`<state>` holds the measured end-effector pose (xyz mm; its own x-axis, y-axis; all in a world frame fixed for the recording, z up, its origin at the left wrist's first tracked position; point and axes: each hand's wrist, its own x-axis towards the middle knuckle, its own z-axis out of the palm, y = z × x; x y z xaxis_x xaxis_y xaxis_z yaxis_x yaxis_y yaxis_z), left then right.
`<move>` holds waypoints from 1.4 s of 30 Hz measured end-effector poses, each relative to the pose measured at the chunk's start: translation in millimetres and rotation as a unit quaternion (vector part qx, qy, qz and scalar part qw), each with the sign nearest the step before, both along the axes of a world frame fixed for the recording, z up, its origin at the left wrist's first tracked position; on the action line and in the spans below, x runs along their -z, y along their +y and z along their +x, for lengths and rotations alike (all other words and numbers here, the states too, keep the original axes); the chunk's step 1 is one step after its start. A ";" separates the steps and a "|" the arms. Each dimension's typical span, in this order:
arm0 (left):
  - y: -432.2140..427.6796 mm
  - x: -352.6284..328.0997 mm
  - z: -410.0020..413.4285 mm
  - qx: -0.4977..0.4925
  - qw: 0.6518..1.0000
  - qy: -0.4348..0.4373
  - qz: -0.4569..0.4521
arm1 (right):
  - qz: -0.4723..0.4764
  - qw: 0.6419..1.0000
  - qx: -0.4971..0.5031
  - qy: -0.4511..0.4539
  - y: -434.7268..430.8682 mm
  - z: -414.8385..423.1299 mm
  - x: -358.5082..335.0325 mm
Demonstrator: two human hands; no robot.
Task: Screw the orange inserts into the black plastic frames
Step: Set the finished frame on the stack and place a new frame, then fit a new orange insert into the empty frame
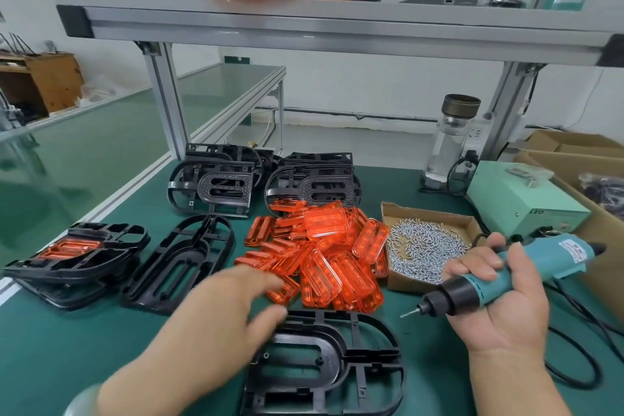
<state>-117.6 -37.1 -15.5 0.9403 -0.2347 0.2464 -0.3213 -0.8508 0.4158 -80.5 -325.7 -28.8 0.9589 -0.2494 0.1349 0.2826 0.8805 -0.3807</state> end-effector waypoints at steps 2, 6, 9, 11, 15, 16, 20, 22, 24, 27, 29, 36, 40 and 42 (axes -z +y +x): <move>5.3 5.2 24.7 -0.074 0.996 -0.041 -0.005 | 0.001 1.000 0.000 0.002 0.7 0.0 -0.1; 1.3 9.6 59.2 -0.133 0.988 0.003 0.077 | -0.003 1.000 0.000 0.008 2.0 0.8 -0.4; -0.4 11.8 64.6 -0.129 0.986 0.001 0.101 | -0.007 1.000 0.003 0.012 2.3 1.3 0.2; 1.2 9.3 66.6 -0.146 0.985 -0.037 0.085 | -0.007 1.000 0.006 0.020 3.4 1.6 -0.4; 8.0 -2.1 56.9 -0.198 0.968 -0.100 -0.121 | -0.004 0.999 0.026 0.043 5.8 3.3 2.9; 7.5 -4.9 54.7 -0.216 0.951 -0.074 -0.211 | -0.004 0.999 0.030 0.045 6.5 3.5 3.8; -4.7 -15.6 41.7 -0.193 0.770 0.150 -0.590 | 0.002 0.998 0.032 0.050 8.7 3.5 4.2; -12.4 -19.0 33.6 -0.166 0.713 0.206 -0.649 | 0.003 0.998 0.029 0.051 9.1 3.3 3.8; -19.0 -21.4 26.2 -0.147 0.681 0.225 -0.682 | 0.003 0.998 0.027 0.053 9.1 3.0 3.5; -27.1 -24.8 17.9 -0.116 0.660 0.242 -0.701 | 0.004 0.998 0.027 0.058 9.3 2.4 2.9; -29.5 -27.1 13.7 -0.089 0.661 0.247 -0.703 | 0.003 0.998 0.028 0.060 9.6 2.6 2.8; -33.1 -25.4 2.6 -0.040 0.639 0.266 -0.721 | -0.001 0.998 0.028 0.057 8.7 1.8 1.8; -37.4 -19.5 -4.0 -0.009 0.647 0.280 -0.709 | -0.007 0.998 0.028 0.055 9.2 1.2 1.7; -38.9 -17.5 -6.6 0.001 0.652 0.281 -0.705 | -0.008 0.998 0.025 0.052 9.1 1.0 2.2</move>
